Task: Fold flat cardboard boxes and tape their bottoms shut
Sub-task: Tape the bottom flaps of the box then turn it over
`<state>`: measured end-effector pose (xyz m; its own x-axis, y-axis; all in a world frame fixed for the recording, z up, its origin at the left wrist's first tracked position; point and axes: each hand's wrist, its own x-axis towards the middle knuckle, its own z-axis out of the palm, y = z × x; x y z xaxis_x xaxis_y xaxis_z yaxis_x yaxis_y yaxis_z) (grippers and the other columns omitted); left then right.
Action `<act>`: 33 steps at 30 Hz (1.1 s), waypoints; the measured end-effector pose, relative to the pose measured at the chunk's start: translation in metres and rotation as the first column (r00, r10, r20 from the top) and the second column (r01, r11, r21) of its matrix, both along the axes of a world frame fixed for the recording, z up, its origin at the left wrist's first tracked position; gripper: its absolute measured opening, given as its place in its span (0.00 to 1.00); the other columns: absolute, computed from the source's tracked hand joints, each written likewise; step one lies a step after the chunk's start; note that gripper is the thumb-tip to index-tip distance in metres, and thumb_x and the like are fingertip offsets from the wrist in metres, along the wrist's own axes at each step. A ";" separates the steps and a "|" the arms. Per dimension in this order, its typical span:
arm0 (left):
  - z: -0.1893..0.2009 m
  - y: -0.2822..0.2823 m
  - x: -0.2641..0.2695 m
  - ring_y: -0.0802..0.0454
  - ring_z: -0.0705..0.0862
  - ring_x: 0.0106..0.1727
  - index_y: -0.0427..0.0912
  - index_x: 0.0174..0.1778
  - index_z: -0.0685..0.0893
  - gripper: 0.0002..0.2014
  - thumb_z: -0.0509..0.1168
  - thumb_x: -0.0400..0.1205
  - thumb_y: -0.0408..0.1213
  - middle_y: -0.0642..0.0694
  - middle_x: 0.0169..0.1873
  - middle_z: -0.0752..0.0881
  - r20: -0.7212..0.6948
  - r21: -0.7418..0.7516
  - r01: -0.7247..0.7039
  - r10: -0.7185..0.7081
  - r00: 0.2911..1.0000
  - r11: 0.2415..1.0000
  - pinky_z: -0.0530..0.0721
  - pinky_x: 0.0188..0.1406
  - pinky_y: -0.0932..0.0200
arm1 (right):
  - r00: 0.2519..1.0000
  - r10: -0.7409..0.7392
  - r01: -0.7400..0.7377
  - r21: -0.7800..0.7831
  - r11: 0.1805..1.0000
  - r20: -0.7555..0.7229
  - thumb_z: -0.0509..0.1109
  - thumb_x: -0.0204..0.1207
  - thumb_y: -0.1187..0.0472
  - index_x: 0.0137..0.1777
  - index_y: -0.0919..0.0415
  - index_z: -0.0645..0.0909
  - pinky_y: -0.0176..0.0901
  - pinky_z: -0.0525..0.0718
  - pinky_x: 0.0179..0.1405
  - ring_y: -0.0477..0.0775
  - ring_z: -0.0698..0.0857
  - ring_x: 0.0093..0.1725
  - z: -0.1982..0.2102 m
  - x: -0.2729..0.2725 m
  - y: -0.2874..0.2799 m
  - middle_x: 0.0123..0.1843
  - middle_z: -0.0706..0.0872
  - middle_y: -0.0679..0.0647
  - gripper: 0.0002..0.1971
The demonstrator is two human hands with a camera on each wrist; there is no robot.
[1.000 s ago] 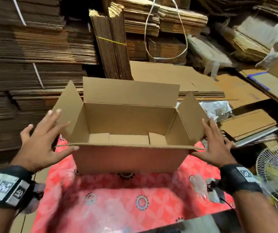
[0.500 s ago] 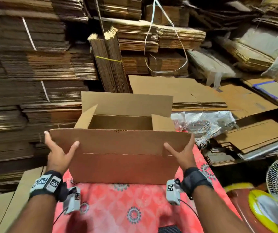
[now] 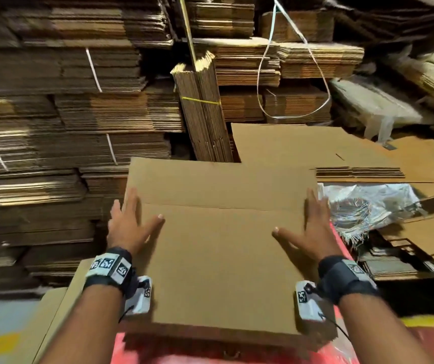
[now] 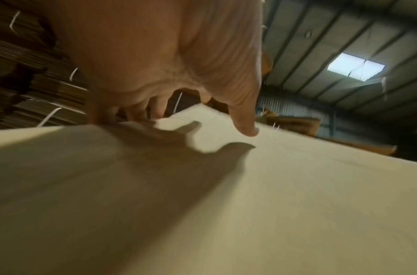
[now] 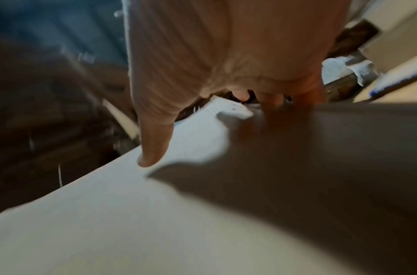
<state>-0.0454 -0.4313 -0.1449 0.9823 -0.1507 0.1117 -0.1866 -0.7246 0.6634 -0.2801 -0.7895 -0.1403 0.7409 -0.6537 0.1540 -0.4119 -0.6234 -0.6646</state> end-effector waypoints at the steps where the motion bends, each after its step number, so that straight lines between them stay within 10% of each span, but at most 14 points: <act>1: -0.011 0.004 -0.001 0.27 0.71 0.77 0.73 0.84 0.49 0.53 0.67 0.65 0.79 0.34 0.82 0.63 -0.063 0.052 0.003 0.001 0.998 0.999 0.73 0.74 0.28 | 0.997 0.005 -0.006 -0.010 1.000 -0.083 0.83 0.63 0.33 0.89 0.33 0.39 0.63 0.68 0.81 0.69 0.59 0.88 -0.010 -0.001 0.002 0.91 0.34 0.52 0.64; 4: -0.027 0.011 -0.002 0.28 0.77 0.70 0.73 0.82 0.55 0.55 0.57 0.56 0.86 0.33 0.72 0.70 -0.140 0.164 0.030 -0.007 0.990 0.986 0.78 0.71 0.30 | 0.976 0.008 -0.001 0.034 0.999 -0.217 0.79 0.66 0.30 0.89 0.34 0.45 0.60 0.69 0.81 0.70 0.61 0.87 -0.019 0.000 0.001 0.91 0.34 0.53 0.58; 7: -0.019 0.006 0.004 0.26 0.68 0.78 0.69 0.83 0.59 0.51 0.68 0.64 0.80 0.33 0.83 0.57 -0.204 0.308 0.112 -0.049 0.978 0.945 0.72 0.75 0.26 | 0.920 0.038 -0.029 0.031 0.999 -0.389 0.77 0.65 0.27 0.91 0.40 0.48 0.63 0.66 0.83 0.72 0.59 0.87 -0.011 0.010 -0.008 0.91 0.35 0.57 0.59; 12: -0.019 -0.006 -0.002 0.36 0.61 0.83 0.64 0.86 0.62 0.62 0.63 0.54 0.88 0.40 0.82 0.61 -0.355 0.457 0.457 -0.315 0.880 0.763 0.65 0.81 0.32 | 0.748 0.221 -0.283 0.000 0.959 -0.626 0.59 0.38 0.07 0.86 0.40 0.59 0.75 0.70 0.77 0.70 0.61 0.85 -0.016 0.017 0.007 0.88 0.56 0.55 0.72; 15: -0.036 -0.010 -0.029 0.36 0.38 0.89 0.75 0.85 0.48 0.64 0.60 0.52 0.90 0.46 0.89 0.38 -0.448 0.500 0.528 -0.317 0.836 0.687 0.46 0.79 0.15 | 0.610 0.292 -0.349 0.081 0.934 -0.736 0.59 0.46 0.07 0.89 0.36 0.46 0.86 0.57 0.78 0.72 0.44 0.89 -0.027 0.011 0.033 0.92 0.43 0.50 0.69; 19: -0.047 -0.021 -0.043 0.39 0.29 0.87 0.81 0.82 0.40 0.60 0.57 0.54 0.91 0.50 0.88 0.29 -0.398 0.514 0.463 -0.278 0.874 0.722 0.36 0.71 0.09 | 0.642 0.226 -0.318 0.014 0.948 -0.732 0.61 0.57 0.10 0.88 0.33 0.34 0.94 0.44 0.71 0.68 0.32 0.89 -0.041 0.015 0.037 0.91 0.31 0.47 0.65; 27: -0.058 -0.036 -0.044 0.43 0.42 0.90 0.68 0.88 0.51 0.60 0.53 0.59 0.91 0.47 0.90 0.44 -0.137 0.521 0.408 -0.399 0.907 0.750 0.40 0.74 0.13 | 0.694 0.172 -0.292 -0.056 0.955 -0.699 0.54 0.57 0.08 0.89 0.34 0.35 0.92 0.37 0.74 0.65 0.32 0.89 -0.044 0.032 0.030 0.91 0.32 0.48 0.63; 33: -0.099 -0.031 -0.082 0.37 0.54 0.89 0.53 0.89 0.55 0.74 0.77 0.48 0.77 0.36 0.90 0.49 0.090 0.740 0.431 -0.710 0.698 0.517 0.50 0.77 0.15 | 0.753 0.088 -0.252 -0.161 0.954 -0.653 0.41 0.59 0.07 0.89 0.34 0.40 0.86 0.39 0.79 0.56 0.37 0.91 -0.059 0.033 0.046 0.92 0.37 0.45 0.59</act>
<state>-0.1269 -0.4626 -0.2435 0.5569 -0.8290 0.0518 -0.8218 -0.5590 -0.1102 -0.2469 -0.7438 -0.1989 0.8157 -0.5146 -0.2642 -0.5576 -0.8209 -0.1228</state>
